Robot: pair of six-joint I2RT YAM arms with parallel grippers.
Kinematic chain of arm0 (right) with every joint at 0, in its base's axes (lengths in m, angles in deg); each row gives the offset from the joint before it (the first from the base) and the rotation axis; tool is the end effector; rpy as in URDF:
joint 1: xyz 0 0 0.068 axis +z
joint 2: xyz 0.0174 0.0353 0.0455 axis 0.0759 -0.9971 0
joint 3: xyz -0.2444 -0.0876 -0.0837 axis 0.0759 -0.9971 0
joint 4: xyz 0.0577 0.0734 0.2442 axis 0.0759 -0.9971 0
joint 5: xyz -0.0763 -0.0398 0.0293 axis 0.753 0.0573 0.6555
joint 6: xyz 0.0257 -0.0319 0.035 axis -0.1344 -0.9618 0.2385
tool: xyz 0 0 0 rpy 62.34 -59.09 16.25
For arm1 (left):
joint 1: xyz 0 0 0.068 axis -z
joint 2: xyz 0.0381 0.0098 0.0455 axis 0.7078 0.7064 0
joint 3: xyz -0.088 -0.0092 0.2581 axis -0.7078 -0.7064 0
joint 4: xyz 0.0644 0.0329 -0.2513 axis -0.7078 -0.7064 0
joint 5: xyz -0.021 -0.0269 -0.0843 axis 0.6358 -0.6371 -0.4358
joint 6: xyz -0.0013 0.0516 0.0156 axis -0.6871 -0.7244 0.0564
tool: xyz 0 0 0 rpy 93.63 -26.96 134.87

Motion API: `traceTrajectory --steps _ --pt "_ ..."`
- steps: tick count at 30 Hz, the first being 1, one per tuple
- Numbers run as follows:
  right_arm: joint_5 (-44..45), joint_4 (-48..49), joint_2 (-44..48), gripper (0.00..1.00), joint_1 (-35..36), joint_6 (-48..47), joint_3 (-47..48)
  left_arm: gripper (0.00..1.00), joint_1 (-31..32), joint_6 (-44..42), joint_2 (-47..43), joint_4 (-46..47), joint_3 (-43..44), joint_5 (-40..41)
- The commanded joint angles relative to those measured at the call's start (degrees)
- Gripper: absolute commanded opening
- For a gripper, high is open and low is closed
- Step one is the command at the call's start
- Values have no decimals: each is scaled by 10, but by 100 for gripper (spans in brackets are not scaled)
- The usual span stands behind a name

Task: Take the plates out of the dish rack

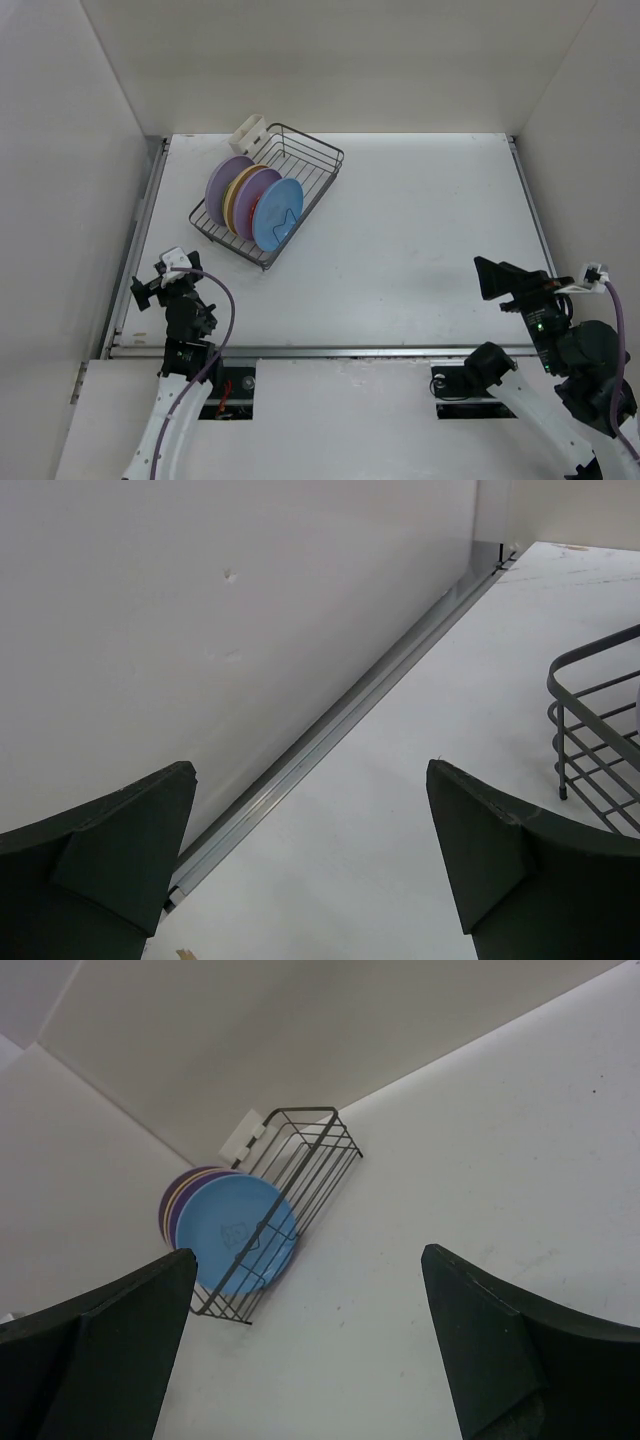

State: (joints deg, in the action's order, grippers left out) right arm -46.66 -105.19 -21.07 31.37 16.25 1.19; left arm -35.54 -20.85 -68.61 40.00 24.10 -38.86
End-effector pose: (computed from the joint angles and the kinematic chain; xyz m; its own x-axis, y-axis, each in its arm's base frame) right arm 0.0123 -0.0096 0.3445 -0.0432 0.6232 -0.7809 -0.2021 0.7600 0.6177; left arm 0.1061 0.0089 0.2184 0.0466 0.2483 -0.9676 -0.6493 0.7436 0.1595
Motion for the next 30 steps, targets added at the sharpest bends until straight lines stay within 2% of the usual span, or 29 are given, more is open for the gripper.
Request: traceTrajectory --steps 1,4,8,9,10,11,12,13,14,15,16,17,18,19,20,21,22,23,24,25,28,30 --pt "-5 17 7 100 2 2 1 99 -3 6 -2 16 -10 -4" --pt "-5 17 1 100 2 2 1 99 -3 6 -2 16 -10 -4" --pt "-5 17 -11 100 2 2 1 99 -3 -24 17 -35 34 -71" --pt "-5 17 -11 100 2 2 1 99 -3 -32 17 -100 70 -183" --pt "-5 17 -18 100 2 2 1 99 -3 -95 17 -231 109 -270" --pt "-5 17 -25 100 2 2 1 99 -3 -130 25 -284 187 -354" --pt "-5 22 -25 100 2 -3 1 99 -3 -149 35 -328 228 -433" --pt "-5 22 -36 100 2 -3 1 99 -3 -159 73 -363 270 -554" --pt "-5 22 -42 100 2 -3 1 99 -3 -176 98 -425 355 -602" --pt "-12 22 -57 100 2 -9 1 99 -3 -177 131 -453 401 -638" --pt "-12 22 -64 100 2 -9 1 99 -3 -171 212 -481 448 -679" --pt "-19 22 -71 100 2 -15 1 99 -3 -162 261 -548 500 -688" --pt "-27 22 -84 100 2 -15 6 99 -3 -141 313 -589 616 -688" --pt "-27 22 -89 100 7 -15 6 99 -3 -135 366 -632 677 -694" --pt "-32 22 -89 100 7 -15 6 99 -3 -130 461 -670 734 -694" --pt "-32 22 -97 100 7 -21 6 99 -3 -130 500 -732 832 -694" --pt "-32 22 -97 100 7 -21 6 99 3 -117 570 -761 881 -694" --pt "-32 22 -97 100 7 -21 6 99 3 -117 604 -791 929 -694" --pt "-32 22 -97 100 7 -21 6 99 31 -109 639 -852 977 -685" --pt "-32 22 -97 100 7 -21 6 99 41 -109 671 -882 1066 -679" --pt "-32 22 -97 100 7 -21 6 87 95 -97 780 -959 1173 -637" --pt "-32 22 -97 100 7 -21 6 81 127 -89 831 -959 1182 -566"
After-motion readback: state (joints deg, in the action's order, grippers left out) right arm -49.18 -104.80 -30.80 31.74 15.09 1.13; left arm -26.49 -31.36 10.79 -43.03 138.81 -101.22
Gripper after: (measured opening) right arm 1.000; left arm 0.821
